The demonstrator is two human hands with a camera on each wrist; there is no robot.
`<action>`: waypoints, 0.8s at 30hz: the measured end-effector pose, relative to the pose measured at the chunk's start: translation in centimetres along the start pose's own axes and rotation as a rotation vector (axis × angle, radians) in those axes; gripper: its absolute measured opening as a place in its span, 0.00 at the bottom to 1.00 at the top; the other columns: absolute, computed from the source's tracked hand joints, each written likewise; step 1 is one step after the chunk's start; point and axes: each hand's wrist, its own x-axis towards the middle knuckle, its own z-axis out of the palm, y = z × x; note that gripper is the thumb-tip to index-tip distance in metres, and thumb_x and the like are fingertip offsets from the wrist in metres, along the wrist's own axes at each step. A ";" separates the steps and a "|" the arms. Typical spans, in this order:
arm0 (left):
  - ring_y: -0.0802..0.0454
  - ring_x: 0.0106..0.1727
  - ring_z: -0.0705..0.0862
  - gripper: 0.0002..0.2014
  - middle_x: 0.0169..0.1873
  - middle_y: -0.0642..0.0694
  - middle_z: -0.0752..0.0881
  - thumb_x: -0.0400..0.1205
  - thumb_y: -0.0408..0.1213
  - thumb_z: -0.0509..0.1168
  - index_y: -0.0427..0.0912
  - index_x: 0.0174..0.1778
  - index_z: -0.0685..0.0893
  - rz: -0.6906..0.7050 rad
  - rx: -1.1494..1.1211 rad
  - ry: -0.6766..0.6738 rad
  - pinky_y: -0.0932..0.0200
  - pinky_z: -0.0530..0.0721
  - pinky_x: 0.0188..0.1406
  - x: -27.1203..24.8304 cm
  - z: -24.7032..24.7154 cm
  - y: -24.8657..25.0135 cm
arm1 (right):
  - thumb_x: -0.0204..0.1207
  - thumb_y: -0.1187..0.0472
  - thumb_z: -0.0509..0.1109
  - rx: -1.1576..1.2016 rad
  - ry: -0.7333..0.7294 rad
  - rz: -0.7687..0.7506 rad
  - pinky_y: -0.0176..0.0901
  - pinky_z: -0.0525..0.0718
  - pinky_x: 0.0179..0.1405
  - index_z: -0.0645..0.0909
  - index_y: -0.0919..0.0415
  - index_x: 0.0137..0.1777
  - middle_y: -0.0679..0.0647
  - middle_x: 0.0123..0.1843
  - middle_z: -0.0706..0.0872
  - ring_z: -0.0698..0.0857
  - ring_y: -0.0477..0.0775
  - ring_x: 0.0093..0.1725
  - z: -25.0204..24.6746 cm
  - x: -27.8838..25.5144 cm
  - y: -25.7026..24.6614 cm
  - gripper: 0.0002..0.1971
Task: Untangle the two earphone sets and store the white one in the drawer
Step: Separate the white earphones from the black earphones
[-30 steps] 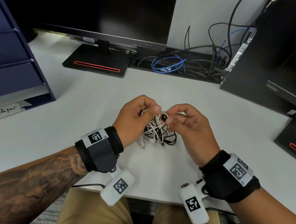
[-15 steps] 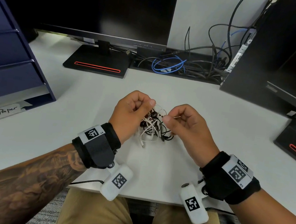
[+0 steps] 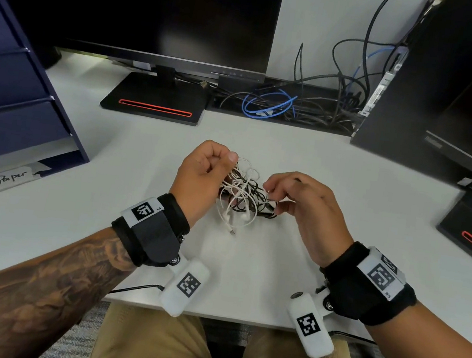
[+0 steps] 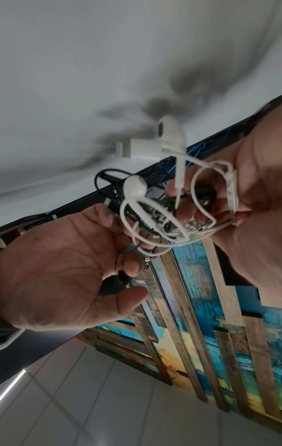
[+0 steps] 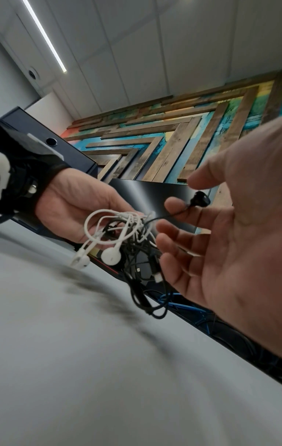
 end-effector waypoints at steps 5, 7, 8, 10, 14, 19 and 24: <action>0.60 0.31 0.81 0.04 0.36 0.40 0.80 0.87 0.33 0.64 0.36 0.48 0.79 0.011 -0.034 -0.029 0.67 0.81 0.32 -0.2 0.1 0.3 | 0.83 0.48 0.67 -0.101 0.055 0.043 0.47 0.81 0.43 0.85 0.62 0.35 0.56 0.43 0.90 0.85 0.52 0.43 0.2 0.2 0.2 0.21; 0.57 0.34 0.82 0.04 0.37 0.41 0.81 0.87 0.33 0.64 0.38 0.47 0.79 0.017 -0.043 -0.047 0.64 0.82 0.35 -0.2 0.2 0.3 | 0.84 0.62 0.70 -0.160 0.054 0.041 0.44 0.81 0.41 0.87 0.58 0.45 0.50 0.44 0.90 0.86 0.50 0.41 0.1 0.3 0.6 0.07; 0.56 0.35 0.82 0.04 0.37 0.41 0.82 0.87 0.32 0.63 0.39 0.47 0.79 0.016 -0.059 -0.060 0.62 0.83 0.35 -0.3 0.2 0.4 | 0.82 0.67 0.70 -0.180 0.023 0.043 0.41 0.81 0.40 0.86 0.55 0.49 0.48 0.46 0.90 0.86 0.50 0.41 0.0 0.3 0.8 0.06; 0.57 0.33 0.82 0.05 0.36 0.44 0.82 0.88 0.31 0.62 0.39 0.46 0.77 0.010 -0.113 -0.082 0.63 0.83 0.32 -0.4 0.3 0.5 | 0.79 0.72 0.72 -0.235 -0.039 0.043 0.36 0.80 0.42 0.86 0.52 0.54 0.42 0.47 0.89 0.85 0.47 0.42 0.0 0.2 1.1 0.13; 0.57 0.32 0.82 0.05 0.34 0.47 0.83 0.88 0.31 0.61 0.40 0.46 0.77 0.003 -0.150 -0.117 0.63 0.82 0.31 -0.4 0.3 0.8 | 0.77 0.71 0.76 -0.301 -0.032 -0.002 0.35 0.78 0.40 0.87 0.52 0.55 0.49 0.53 0.90 0.83 0.45 0.46 0.1 0.2 1.1 0.13; 0.55 0.38 0.83 0.03 0.37 0.48 0.85 0.86 0.31 0.65 0.40 0.46 0.82 0.024 -0.066 -0.158 0.62 0.83 0.38 -0.2 0.1 0.7 | 0.72 0.61 0.83 -0.237 -0.014 0.015 0.40 0.79 0.42 0.87 0.53 0.56 0.54 0.46 0.86 0.81 0.49 0.43 0.2 0.1 1.0 0.14; 0.58 0.53 0.84 0.04 0.50 0.53 0.88 0.83 0.41 0.70 0.49 0.52 0.85 0.103 0.124 -0.102 0.55 0.82 0.58 0.1 -0.2 0.2 | 0.74 0.61 0.82 -0.252 0.033 0.021 0.50 0.81 0.46 0.86 0.57 0.47 0.54 0.41 0.87 0.82 0.52 0.40 0.2 0.1 0.7 0.07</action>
